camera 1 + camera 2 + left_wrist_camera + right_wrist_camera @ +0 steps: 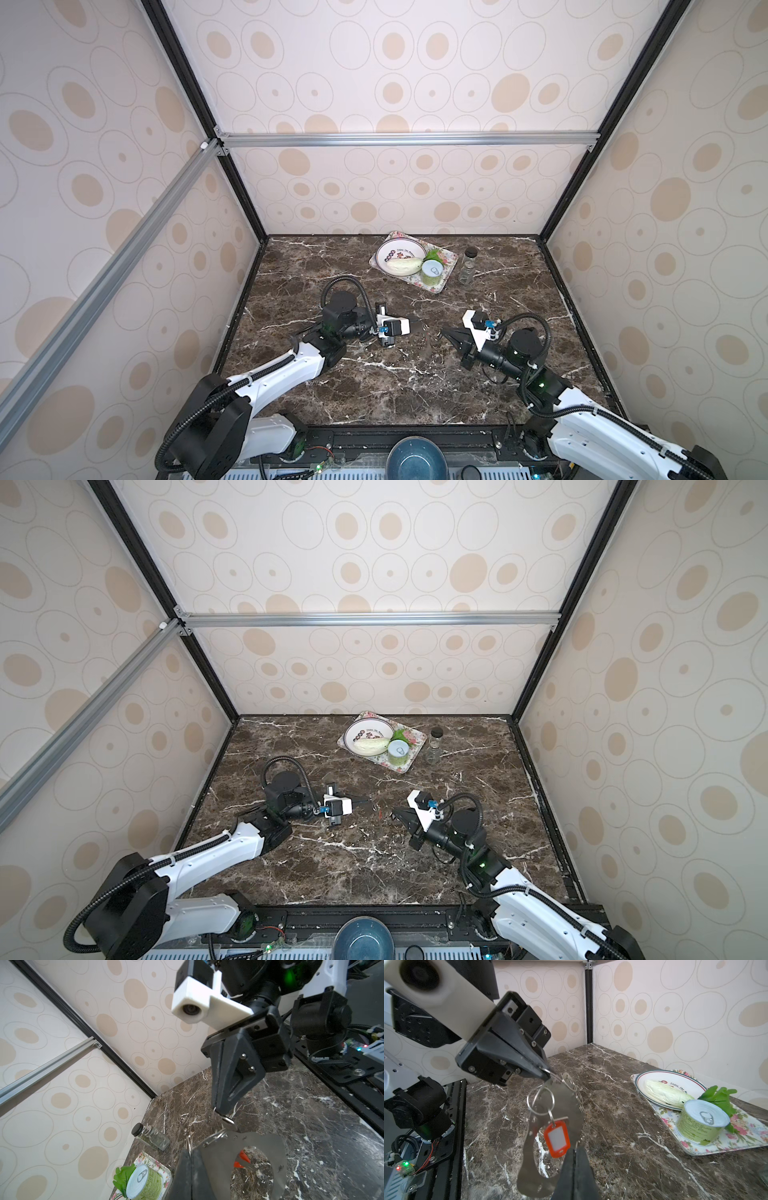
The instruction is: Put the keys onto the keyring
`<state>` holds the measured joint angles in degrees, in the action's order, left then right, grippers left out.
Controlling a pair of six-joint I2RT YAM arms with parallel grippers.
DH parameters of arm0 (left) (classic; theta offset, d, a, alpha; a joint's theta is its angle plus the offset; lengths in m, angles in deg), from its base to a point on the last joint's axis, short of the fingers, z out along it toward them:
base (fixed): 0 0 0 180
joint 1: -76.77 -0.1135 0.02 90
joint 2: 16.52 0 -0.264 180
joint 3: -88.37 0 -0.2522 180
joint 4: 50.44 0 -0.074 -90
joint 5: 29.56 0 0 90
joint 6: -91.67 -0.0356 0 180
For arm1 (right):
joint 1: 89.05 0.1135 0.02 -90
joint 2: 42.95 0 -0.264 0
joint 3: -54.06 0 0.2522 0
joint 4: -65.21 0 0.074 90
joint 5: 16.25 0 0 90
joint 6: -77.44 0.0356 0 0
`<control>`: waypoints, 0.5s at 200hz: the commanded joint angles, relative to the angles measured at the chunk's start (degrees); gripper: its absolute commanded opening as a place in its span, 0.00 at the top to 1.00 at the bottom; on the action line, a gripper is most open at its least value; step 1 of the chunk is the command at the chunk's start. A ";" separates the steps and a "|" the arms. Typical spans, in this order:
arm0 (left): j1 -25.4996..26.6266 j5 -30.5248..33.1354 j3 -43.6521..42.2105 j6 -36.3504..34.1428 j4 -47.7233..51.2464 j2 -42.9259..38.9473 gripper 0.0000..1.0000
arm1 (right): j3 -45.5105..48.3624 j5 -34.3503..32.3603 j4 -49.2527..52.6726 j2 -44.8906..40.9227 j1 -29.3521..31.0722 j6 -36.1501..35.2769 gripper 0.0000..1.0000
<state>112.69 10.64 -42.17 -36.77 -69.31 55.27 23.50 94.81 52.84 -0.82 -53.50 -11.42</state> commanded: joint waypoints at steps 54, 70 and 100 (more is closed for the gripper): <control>1.97 -1.00 3.19 -7.25 4.84 0.72 1.00 | -3.74 5.24 -0.07 -0.64 1.94 -1.52 1.00; 2.25 -1.00 3.13 -7.55 5.17 0.38 1.00 | -4.33 5.40 0.20 0.62 2.55 -2.18 1.00; 2.71 -0.98 3.12 -7.58 5.44 -0.15 1.00 | -5.39 5.31 0.47 2.88 3.35 -2.99 1.00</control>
<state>114.75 10.57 -41.84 -42.14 -64.06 56.23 20.09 99.09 53.39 0.88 -51.01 -12.66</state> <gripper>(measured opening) 0.048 0.045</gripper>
